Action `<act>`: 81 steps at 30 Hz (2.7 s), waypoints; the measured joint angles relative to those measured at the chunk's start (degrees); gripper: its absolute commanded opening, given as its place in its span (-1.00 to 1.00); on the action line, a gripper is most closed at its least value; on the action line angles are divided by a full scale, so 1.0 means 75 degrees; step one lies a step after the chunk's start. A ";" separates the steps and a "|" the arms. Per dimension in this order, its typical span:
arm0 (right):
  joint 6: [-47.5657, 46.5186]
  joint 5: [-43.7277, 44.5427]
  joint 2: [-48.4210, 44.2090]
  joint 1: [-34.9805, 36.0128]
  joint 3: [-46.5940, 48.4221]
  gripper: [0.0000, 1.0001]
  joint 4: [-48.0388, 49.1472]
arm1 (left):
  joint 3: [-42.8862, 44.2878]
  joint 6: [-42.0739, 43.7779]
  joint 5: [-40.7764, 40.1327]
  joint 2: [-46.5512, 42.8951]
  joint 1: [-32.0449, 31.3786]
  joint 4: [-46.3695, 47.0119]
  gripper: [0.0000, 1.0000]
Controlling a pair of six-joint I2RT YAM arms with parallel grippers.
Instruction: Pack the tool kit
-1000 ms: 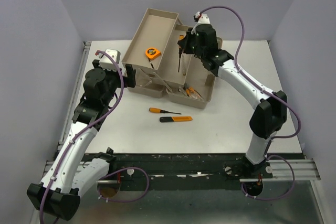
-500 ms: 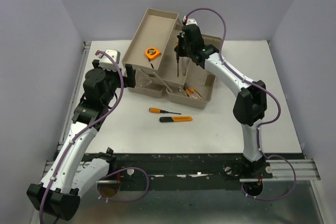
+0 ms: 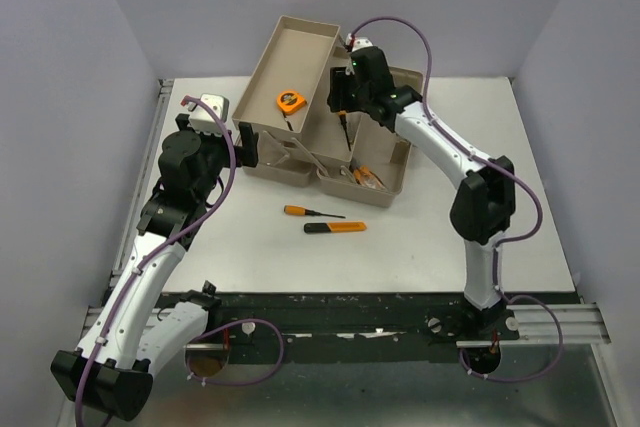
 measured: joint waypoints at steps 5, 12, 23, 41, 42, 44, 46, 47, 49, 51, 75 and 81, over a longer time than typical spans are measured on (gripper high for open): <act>-0.0740 -0.1440 -0.1996 0.0093 -0.2197 0.39 0.0933 | 0.0000 -0.0003 0.0000 0.0000 0.0000 0.0000 0.99; -0.2850 -0.2451 -0.4057 0.1760 -0.3185 0.35 0.1457 | 0.0000 -0.0006 0.0000 0.0000 0.0000 0.0000 0.99; -0.4033 -0.1451 -0.1988 0.3177 -0.3759 0.21 0.0758 | 0.0000 -0.0067 -0.0020 0.0090 0.0000 -0.0009 0.98; -0.4392 -0.0568 -0.0178 0.3267 -0.3687 0.24 0.0787 | 0.0000 -0.0119 -0.0662 -0.0283 0.0201 -0.0119 0.99; -0.4401 -0.0565 -0.0154 0.3267 -0.3684 0.24 0.0796 | 0.0000 -0.0125 -0.0726 -0.0283 0.0259 -0.0125 0.98; -0.4436 -0.0560 -0.0108 0.3267 -0.3657 0.24 0.0810 | 0.0000 -0.0131 -0.0828 -0.0286 0.0329 -0.0128 0.99; -0.4456 -0.0562 -0.0050 0.3267 -0.3599 0.23 0.0833 | 0.0000 -0.0131 -0.0895 -0.0312 0.0350 -0.0125 0.98; -0.4468 -0.0562 -0.0023 0.3267 -0.3587 0.22 0.0839 | 0.0000 -0.0131 -0.0903 -0.0323 0.0350 -0.0122 0.98; -0.4482 -0.0565 0.0017 0.3267 -0.3570 0.20 0.0836 | 0.0000 -0.0131 -0.0906 -0.0335 0.0350 -0.0119 0.99; -0.4503 -0.0565 0.0082 0.3267 -0.3552 0.18 0.0842 | 0.0000 -0.0131 -0.0903 -0.0335 0.0347 -0.0119 0.98; -0.4686 -0.0513 -0.0449 0.3287 -0.3716 -0.99 0.1000 | 0.0000 -0.0131 -0.0877 -0.0332 0.0347 -0.0117 0.98; -0.4415 -0.0769 -0.3077 0.3360 -0.4538 -0.99 0.1545 | 0.0000 -0.0134 -0.0877 -0.0335 0.0347 -0.0114 0.98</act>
